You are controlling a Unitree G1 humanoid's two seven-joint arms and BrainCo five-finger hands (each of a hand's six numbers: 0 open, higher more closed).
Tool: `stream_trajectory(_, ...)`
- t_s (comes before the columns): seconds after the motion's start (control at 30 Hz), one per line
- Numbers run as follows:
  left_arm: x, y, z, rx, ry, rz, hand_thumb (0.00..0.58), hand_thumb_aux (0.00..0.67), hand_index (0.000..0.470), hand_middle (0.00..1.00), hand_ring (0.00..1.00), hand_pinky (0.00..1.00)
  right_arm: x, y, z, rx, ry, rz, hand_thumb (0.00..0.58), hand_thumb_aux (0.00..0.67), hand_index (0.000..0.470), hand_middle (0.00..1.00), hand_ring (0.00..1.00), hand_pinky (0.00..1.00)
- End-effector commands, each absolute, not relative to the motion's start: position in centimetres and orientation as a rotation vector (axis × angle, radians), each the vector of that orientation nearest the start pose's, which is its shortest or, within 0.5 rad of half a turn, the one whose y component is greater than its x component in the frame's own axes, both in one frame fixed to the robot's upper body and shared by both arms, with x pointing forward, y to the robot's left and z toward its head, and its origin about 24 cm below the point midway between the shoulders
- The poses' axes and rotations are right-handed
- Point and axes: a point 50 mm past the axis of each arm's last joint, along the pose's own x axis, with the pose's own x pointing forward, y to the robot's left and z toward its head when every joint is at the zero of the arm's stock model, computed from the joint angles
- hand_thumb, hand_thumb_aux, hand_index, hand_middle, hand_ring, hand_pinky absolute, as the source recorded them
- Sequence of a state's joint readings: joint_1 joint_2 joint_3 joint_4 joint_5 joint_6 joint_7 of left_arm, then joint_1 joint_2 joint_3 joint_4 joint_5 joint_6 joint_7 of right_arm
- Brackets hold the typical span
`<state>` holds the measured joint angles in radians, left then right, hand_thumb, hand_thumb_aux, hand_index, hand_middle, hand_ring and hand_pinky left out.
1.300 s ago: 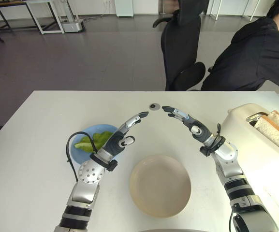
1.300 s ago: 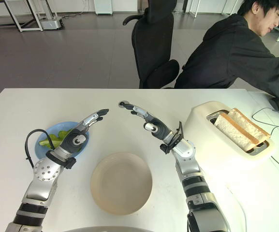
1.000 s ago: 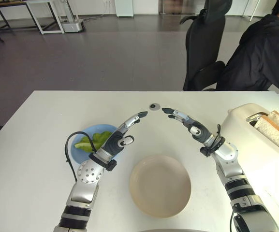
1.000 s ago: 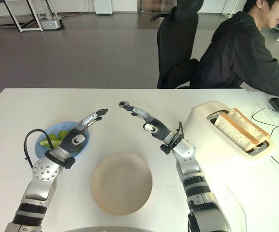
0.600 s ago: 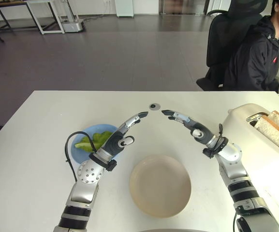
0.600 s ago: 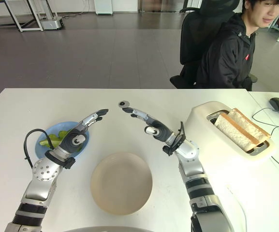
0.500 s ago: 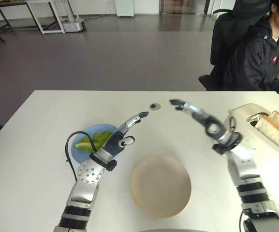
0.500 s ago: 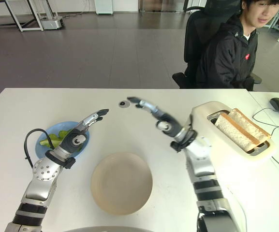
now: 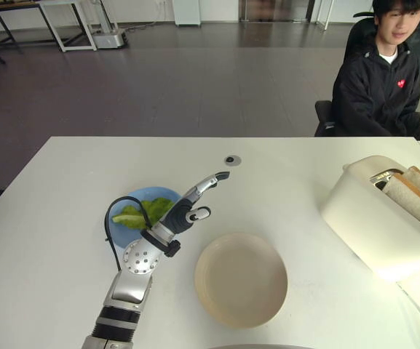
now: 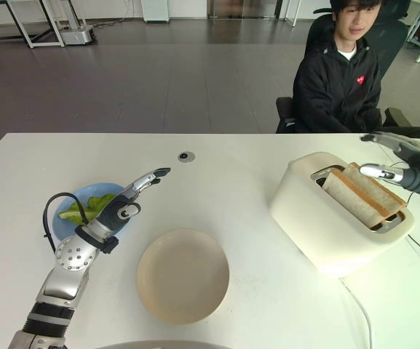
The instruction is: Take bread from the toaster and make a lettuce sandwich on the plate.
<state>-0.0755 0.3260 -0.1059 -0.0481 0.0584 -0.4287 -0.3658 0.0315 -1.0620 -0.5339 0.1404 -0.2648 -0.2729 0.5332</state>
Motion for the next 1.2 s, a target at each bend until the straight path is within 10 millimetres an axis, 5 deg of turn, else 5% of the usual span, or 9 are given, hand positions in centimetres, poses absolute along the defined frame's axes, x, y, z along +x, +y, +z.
stream_trajectory(0.03,24.9,14.7,10.1,0.468,-0.457,-0.570,0.000,0.000,0.000,0.00,0.00,0.00,22.6,-37.7,21.6,-1.363,0.076,0.061,0.023,0.013,0.009,0.00,0.00,0.00)
stream_trajectory(0.13,24.9,14.6,10.1,0.470,-0.456,-0.575,0.000,0.000,0.000,0.00,0.00,0.00,22.7,-38.1,21.4,-1.363,0.095,0.055,0.000,0.000,0.000,0.00,0.00,0.00)
stream_trajectory(0.2,24.9,14.6,10.0,0.472,-0.455,-0.575,0.000,0.000,0.000,0.00,0.00,0.00,22.8,-38.2,20.6,-1.360,0.135,0.091,0.382,0.279,0.195,0.00,0.00,0.00)
stream_trajectory(0.3,24.8,14.5,9.9,0.476,-0.453,-0.578,0.000,0.000,0.000,0.00,0.00,0.00,22.9,-38.3,19.8,-1.351,0.161,0.121,0.517,0.449,0.315,0.00,0.00,0.00)
stream_trajectory(0.57,24.7,14.6,9.9,0.480,-0.450,-0.585,0.000,0.000,0.000,0.00,0.00,0.00,23.3,-37.9,19.8,-1.342,0.137,0.125,0.528,0.470,0.330,0.00,0.00,0.00)
stream_trajectory(0.67,24.8,14.6,9.8,0.482,-0.448,-0.587,0.000,0.000,0.000,0.00,0.00,0.00,23.5,-37.0,20.3,-1.336,0.070,0.139,0.580,0.670,0.470,0.00,0.00,0.00)
stream_trajectory(0.93,24.8,15.1,9.9,0.510,-0.448,-0.575,0.000,0.000,0.000,0.00,0.00,0.00,23.2,-35.9,24.6,-1.252,-0.165,0.016,0.580,0.670,0.470,0.00,0.00,0.00)
stream_trajectory(1.1,24.6,18.5,11.0,0.657,-0.406,-0.509,0.000,0.000,0.000,0.00,0.00,0.00,22.3,-35.1,29.5,-1.067,-0.419,-0.084,0.580,0.670,0.470,0.00,0.00,0.00)
stream_trajectory(1.2,24.3,23.3,11.8,0.857,-0.291,-0.360,0.000,0.000,0.000,0.00,0.00,0.00,22.7,-31.4,29.7,-1.002,-0.535,0.074,0.580,0.670,0.470,0.00,0.00,0.00)
